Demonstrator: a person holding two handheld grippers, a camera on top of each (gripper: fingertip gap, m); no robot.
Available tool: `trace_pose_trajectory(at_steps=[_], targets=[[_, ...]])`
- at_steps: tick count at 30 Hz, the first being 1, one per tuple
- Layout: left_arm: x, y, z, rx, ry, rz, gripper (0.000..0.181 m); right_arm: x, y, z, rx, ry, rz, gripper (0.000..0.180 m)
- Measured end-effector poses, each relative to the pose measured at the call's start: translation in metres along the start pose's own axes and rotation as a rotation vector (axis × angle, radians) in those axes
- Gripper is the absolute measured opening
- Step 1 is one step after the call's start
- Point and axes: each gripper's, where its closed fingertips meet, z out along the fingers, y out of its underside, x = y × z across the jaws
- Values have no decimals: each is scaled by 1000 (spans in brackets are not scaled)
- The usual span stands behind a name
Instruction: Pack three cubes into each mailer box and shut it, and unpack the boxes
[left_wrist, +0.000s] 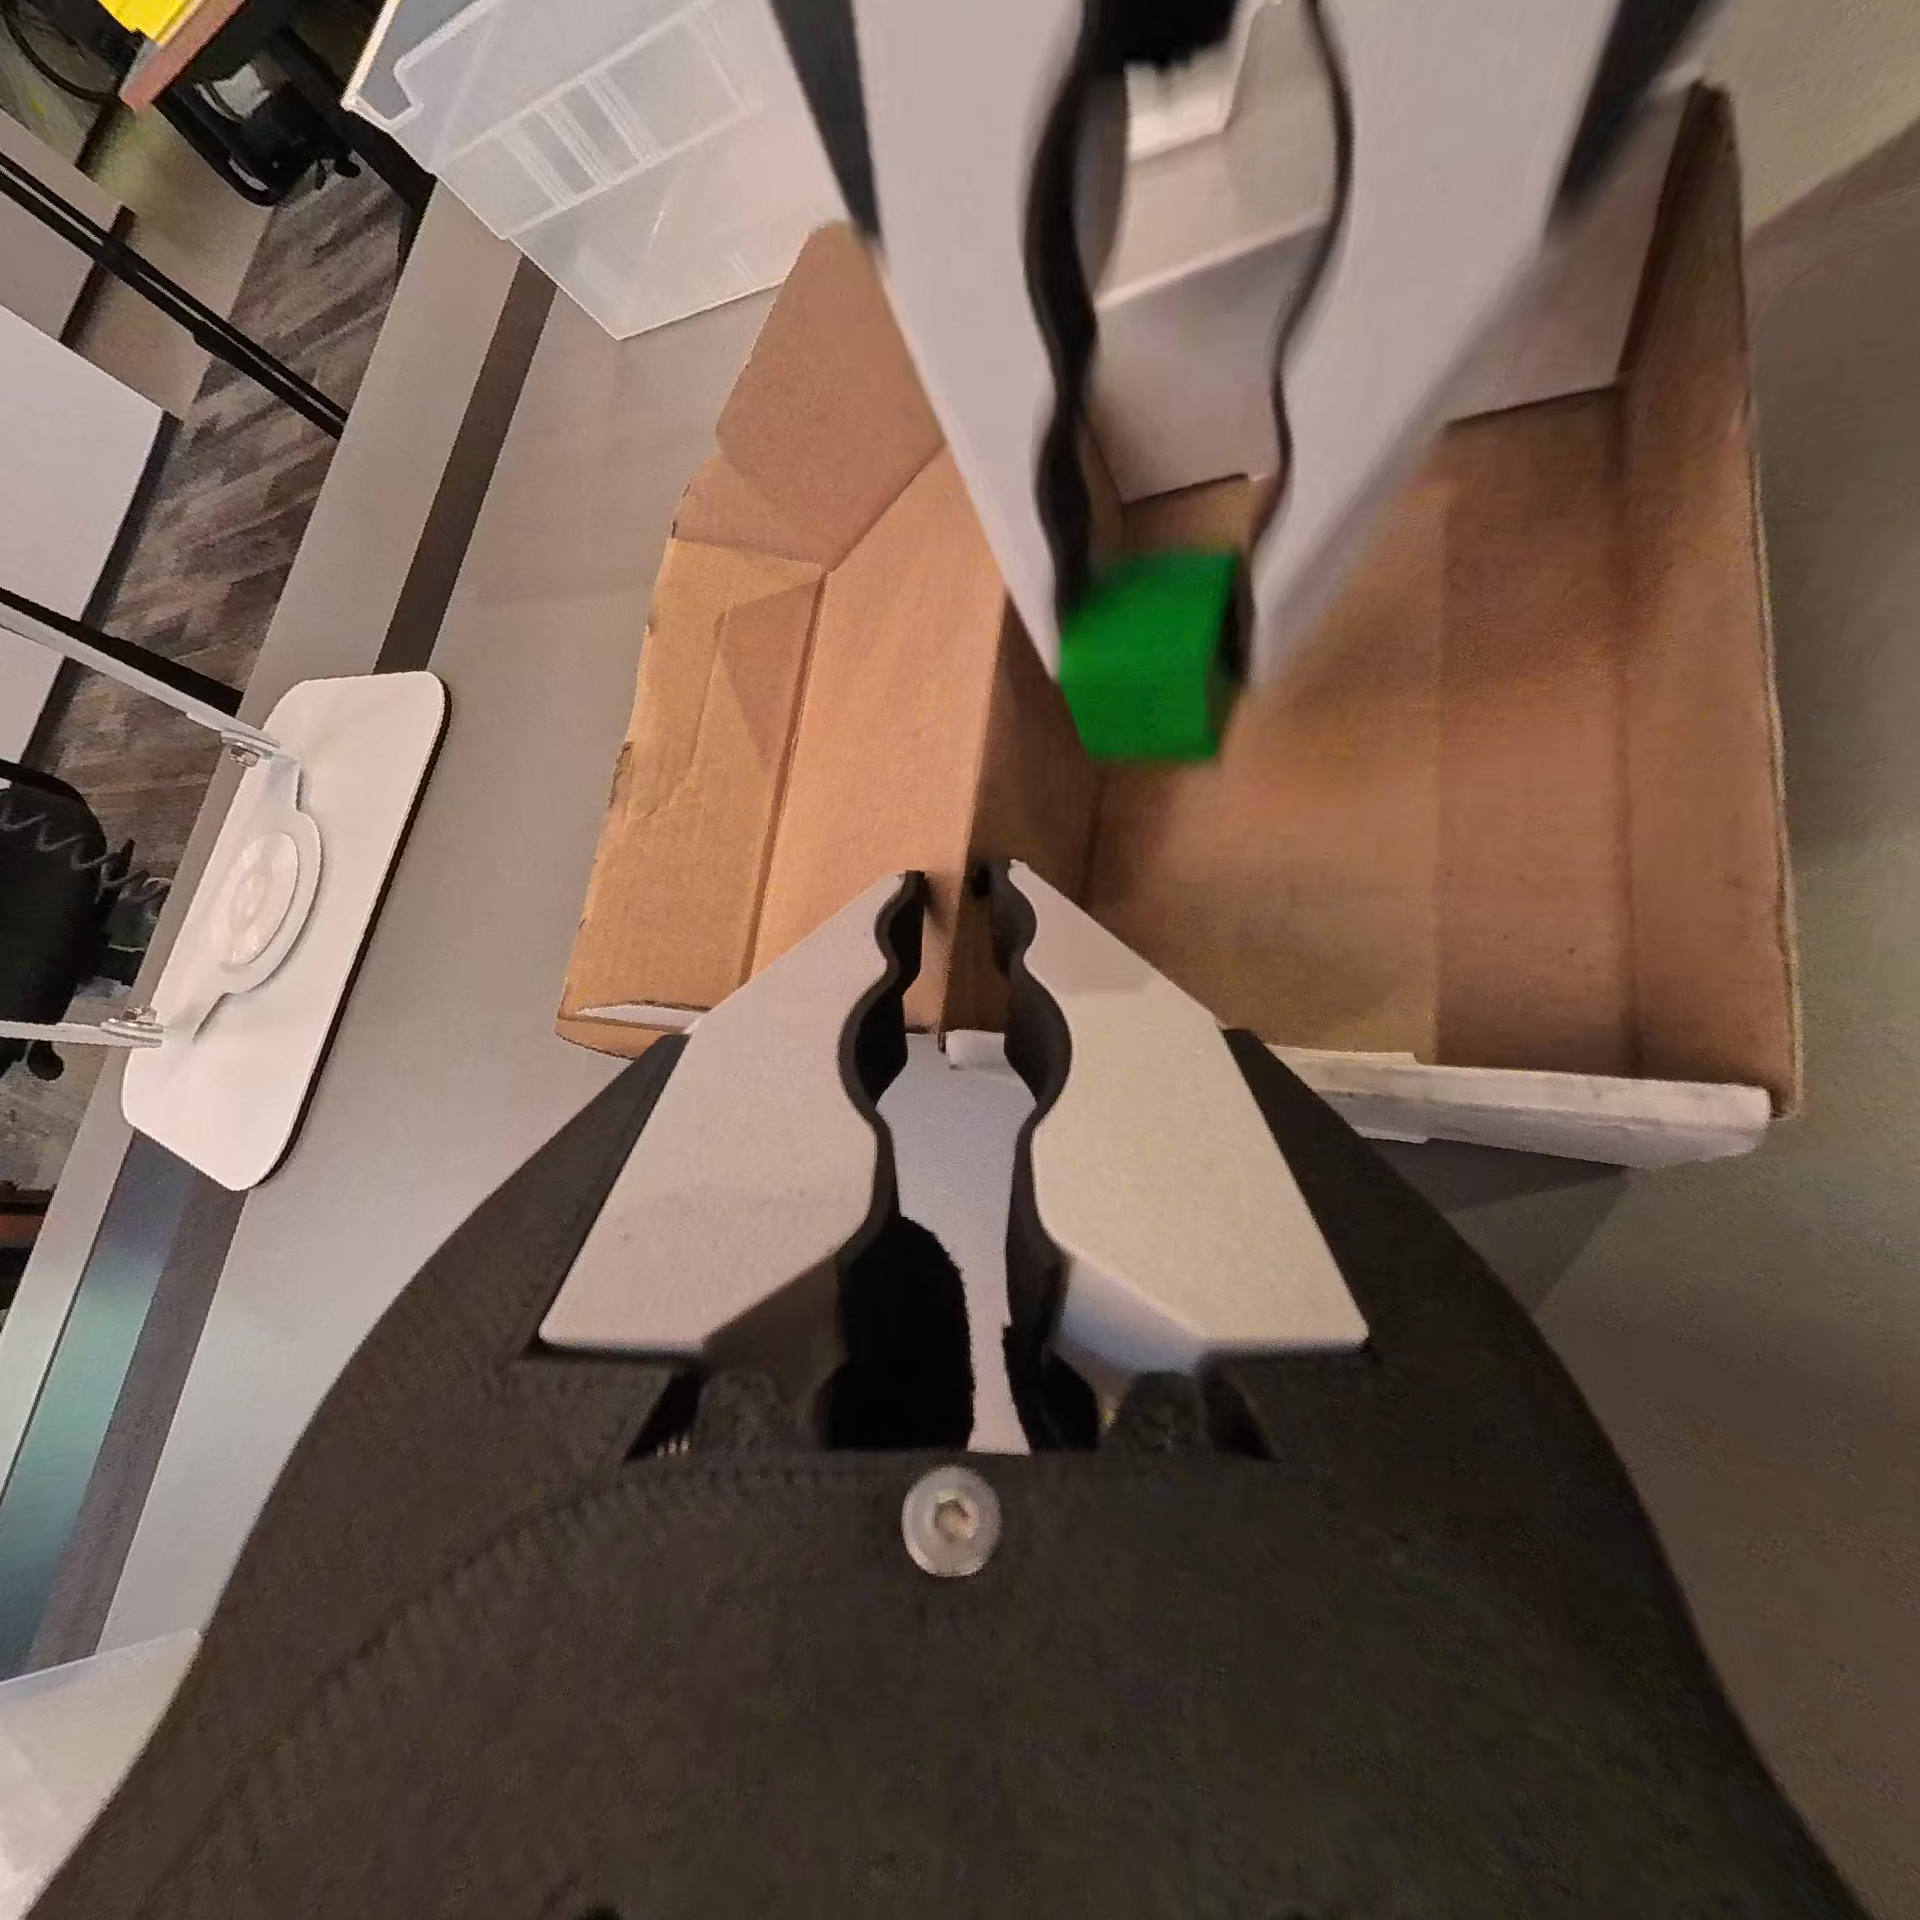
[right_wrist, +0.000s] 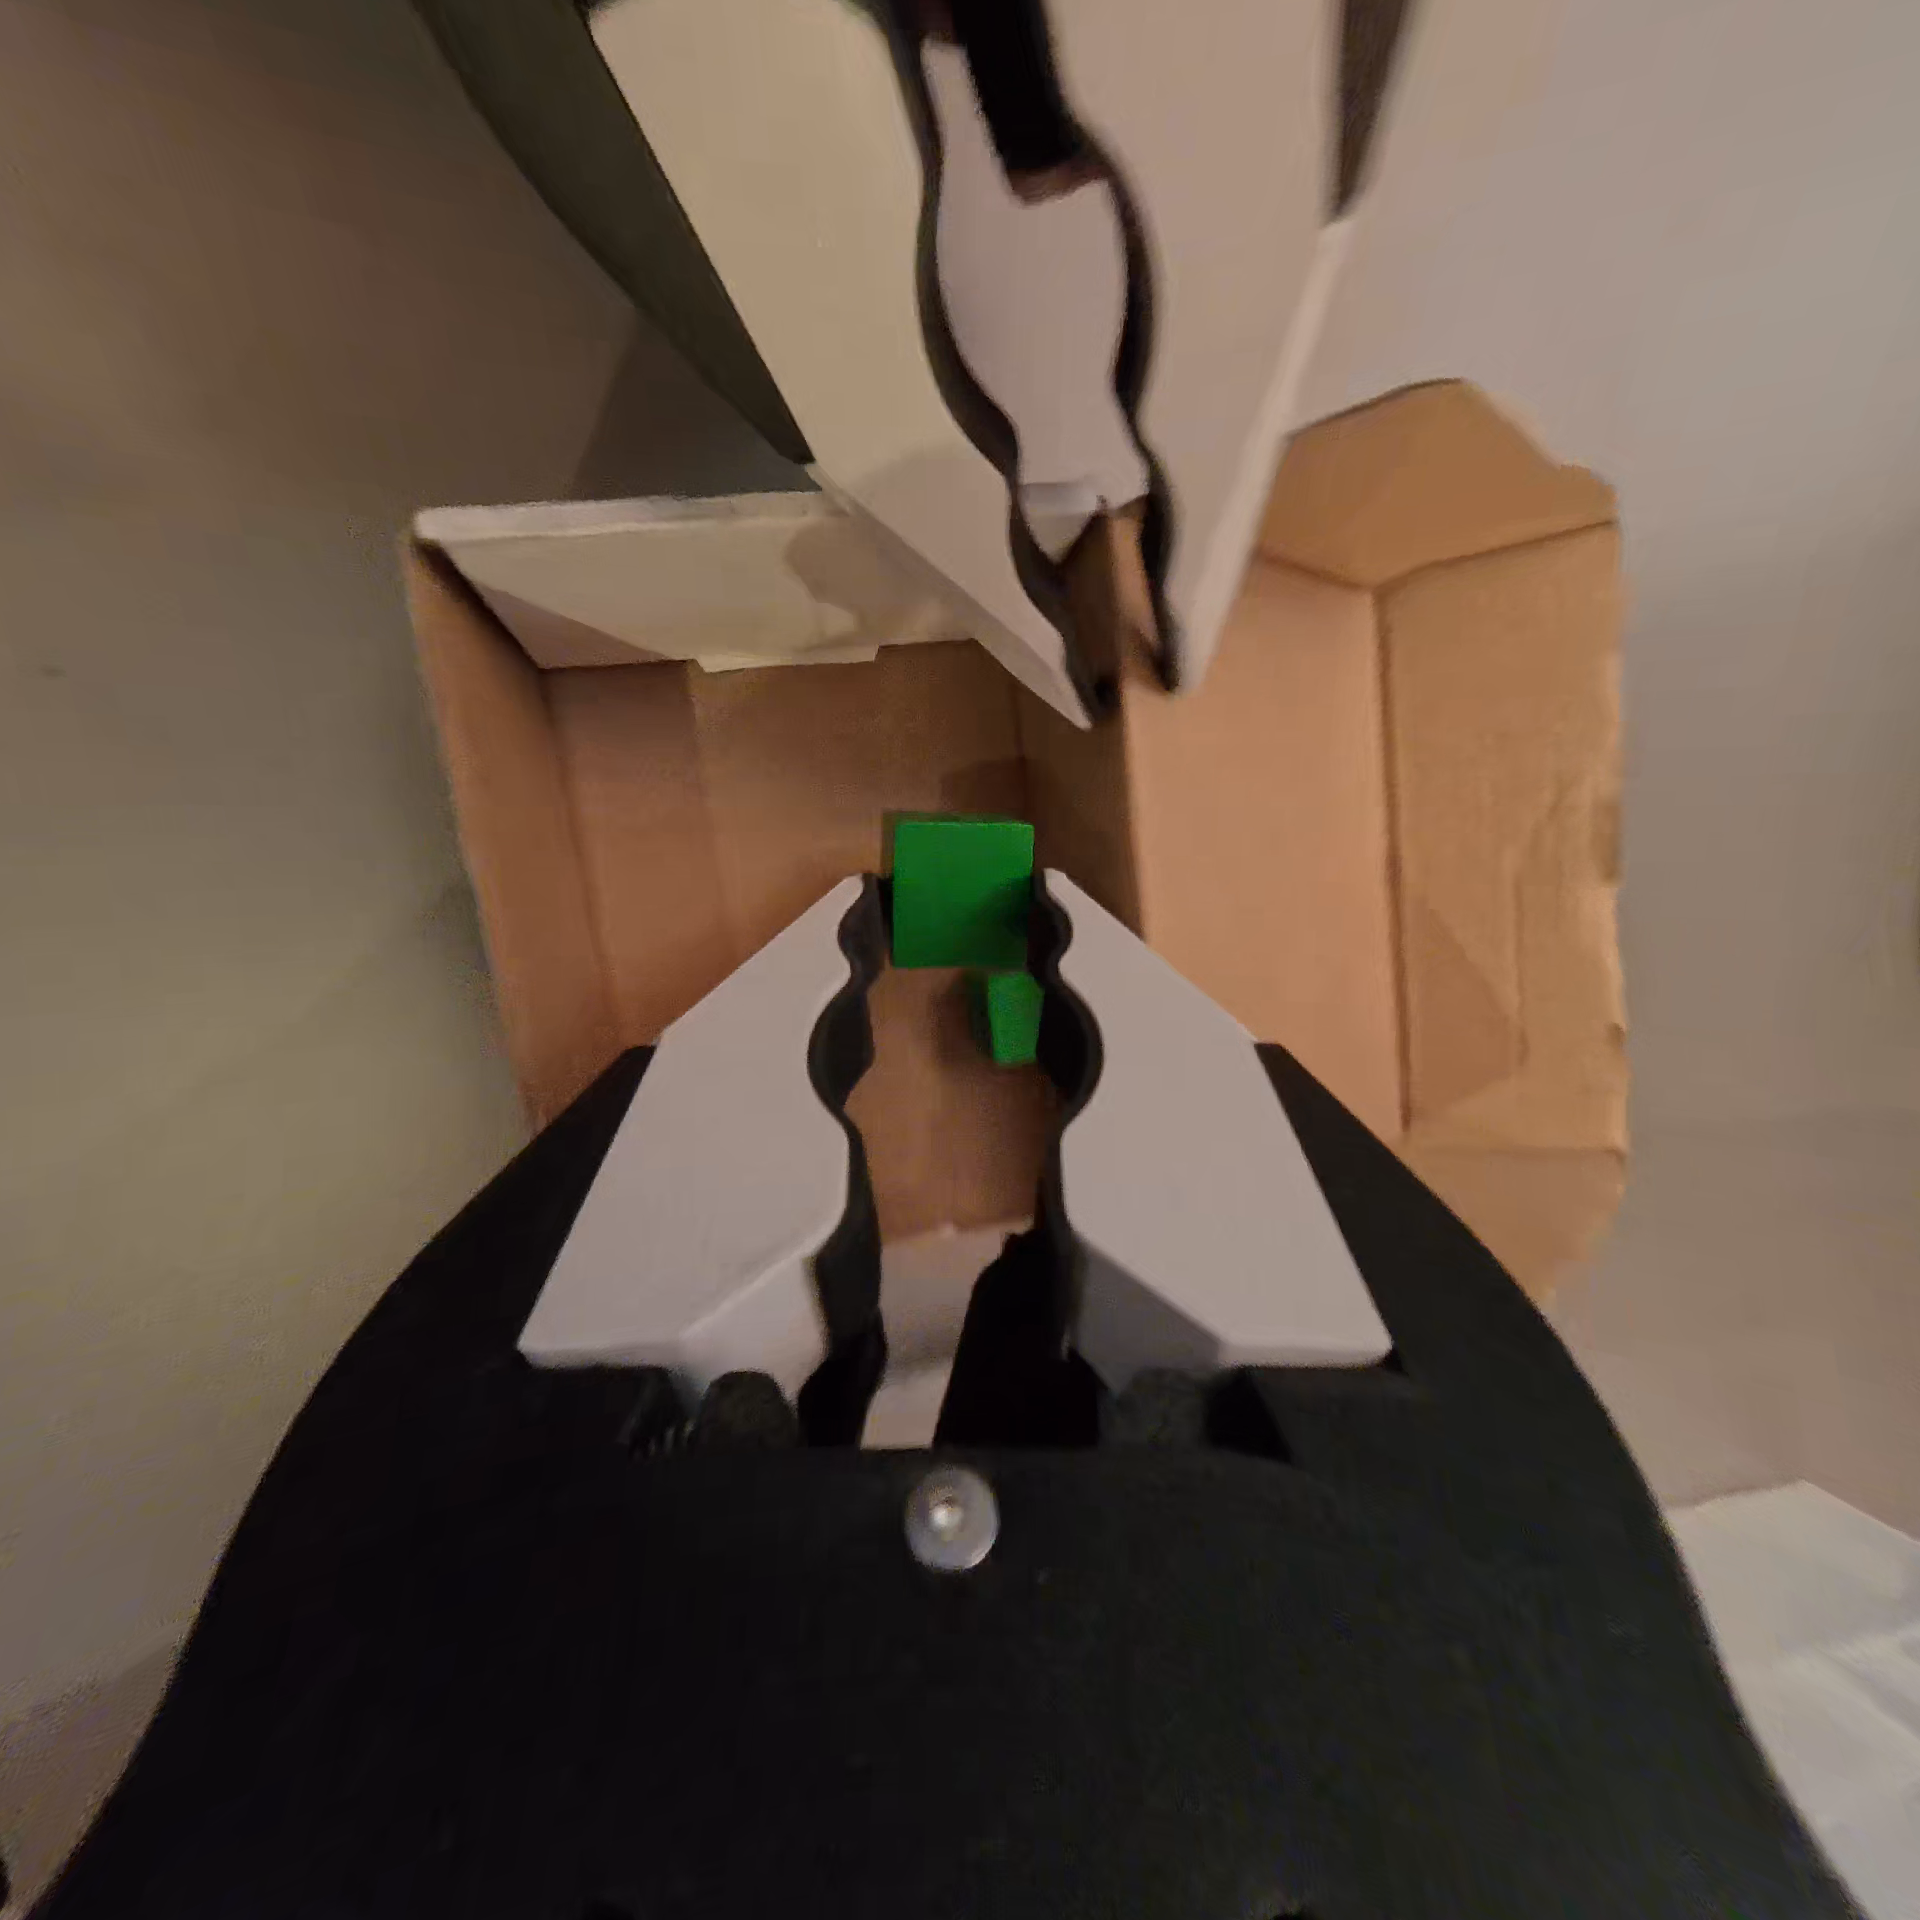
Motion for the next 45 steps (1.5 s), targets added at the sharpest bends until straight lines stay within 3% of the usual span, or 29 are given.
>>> trace_pose_trajectory(at_steps=[4, 7, 10, 17, 24, 28, 32, 34, 36, 39, 45], targets=[[0, 0, 0, 0, 1, -1, 11, 46, 34, -84, 31, 158, 22, 25], [0, 0, 0, -3, 0, 2, 11, 87, 98, -144, -92, 291, 70, 25], [0, 0, 0, -5, 1, 3, 11, 106, 159, -171, -255, 309, 81, 25], [0, 0, 0, -3, 2, 4, 11, 110, 278, -120, -547, 155, 93, 25], [0, 0, 0, -3, 4, 5, 11, 112, 293, -93, -498, 121, 146, 30], [0, 0, 0, -5, 2, 8, 11, 122, 273, -118, -516, 236, 129, 46], [0, 0, 0, -3, 4, 5, 11, 92, 145, -138, -187, 256, 47, 34], [0, 0, 0, -4, 4, 6, 11, 56, 81, -131, -53, 173, -35, 33], [0, 0, 0, -5, 1, 8, 11, 29, 44, -111, -32, 126, -114, 33], [0, 0, 0, -5, -2, 9, 11, 10, 23, -69, -73, 79, -139, 34], [0, 0, 0, -1, -9, 9, 10, 1, 26, -8, -189, 37, -142, 31]])
